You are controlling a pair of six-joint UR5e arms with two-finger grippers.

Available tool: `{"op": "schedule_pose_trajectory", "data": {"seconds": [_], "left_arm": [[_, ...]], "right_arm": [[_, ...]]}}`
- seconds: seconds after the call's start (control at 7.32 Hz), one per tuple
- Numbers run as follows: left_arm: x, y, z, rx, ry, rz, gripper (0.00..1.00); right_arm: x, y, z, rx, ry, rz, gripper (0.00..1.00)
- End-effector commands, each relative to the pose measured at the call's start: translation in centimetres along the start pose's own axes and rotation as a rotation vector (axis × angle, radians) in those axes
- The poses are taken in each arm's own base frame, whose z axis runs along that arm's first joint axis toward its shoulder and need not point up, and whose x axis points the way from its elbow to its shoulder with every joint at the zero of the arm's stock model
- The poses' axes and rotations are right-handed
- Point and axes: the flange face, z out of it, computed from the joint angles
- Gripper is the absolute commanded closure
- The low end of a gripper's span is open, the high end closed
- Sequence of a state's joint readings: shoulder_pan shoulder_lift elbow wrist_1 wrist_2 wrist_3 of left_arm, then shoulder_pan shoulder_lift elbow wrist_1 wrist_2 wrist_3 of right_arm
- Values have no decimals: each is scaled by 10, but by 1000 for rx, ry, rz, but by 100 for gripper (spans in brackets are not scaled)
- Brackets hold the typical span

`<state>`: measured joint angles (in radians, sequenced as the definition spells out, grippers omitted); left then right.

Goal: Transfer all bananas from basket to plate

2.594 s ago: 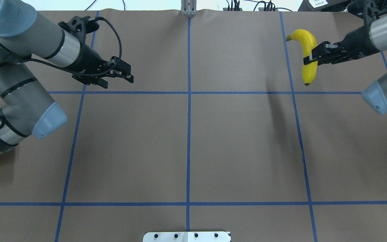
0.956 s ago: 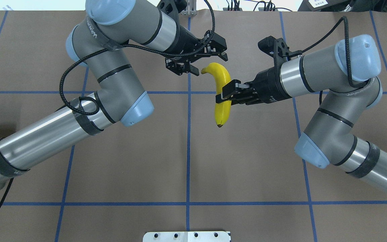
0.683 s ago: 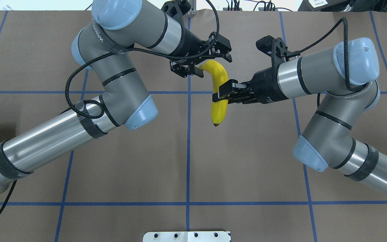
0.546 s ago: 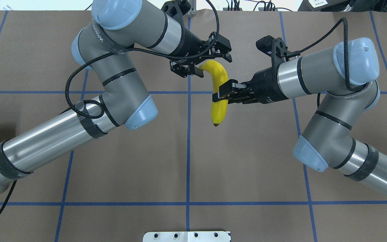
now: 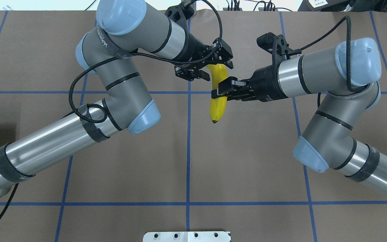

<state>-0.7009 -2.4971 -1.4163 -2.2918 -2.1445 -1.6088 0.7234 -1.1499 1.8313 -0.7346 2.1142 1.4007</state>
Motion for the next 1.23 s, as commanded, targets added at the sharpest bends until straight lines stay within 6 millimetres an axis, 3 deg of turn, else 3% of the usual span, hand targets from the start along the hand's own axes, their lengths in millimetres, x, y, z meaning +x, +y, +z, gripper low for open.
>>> {"op": "schedule_pose_trajectory", "data": {"seconds": [0.0, 0.14, 0.27, 0.41, 0.68, 0.82, 0.96, 1.09], "left_arm": [[3, 5, -1, -5, 8, -26, 100], [3, 4, -1, -5, 7, -50, 100], [2, 4, -1, -5, 5, -55, 100], [2, 4, 0, -5, 3, -54, 100], [-6, 1, -2, -7, -11, -64, 100], [-49, -1, -11, -8, -43, -70, 100], [-110, -10, -44, -40, -84, -18, 100], [-168, -40, -101, -57, -134, 6, 100]], "right_arm": [[-1, 0, -1, 0, -4, -5, 100], [0, 0, -2, -3, -4, -14, 74], [-1, 0, -6, 3, -11, -22, 1], [0, 4, -17, 3, -18, -26, 0], [52, 26, -52, 16, -8, -19, 0], [82, 23, -67, 42, 30, 2, 0], [98, 11, -82, 83, 59, 18, 0], [118, 7, -91, 101, 94, 26, 0]]}}
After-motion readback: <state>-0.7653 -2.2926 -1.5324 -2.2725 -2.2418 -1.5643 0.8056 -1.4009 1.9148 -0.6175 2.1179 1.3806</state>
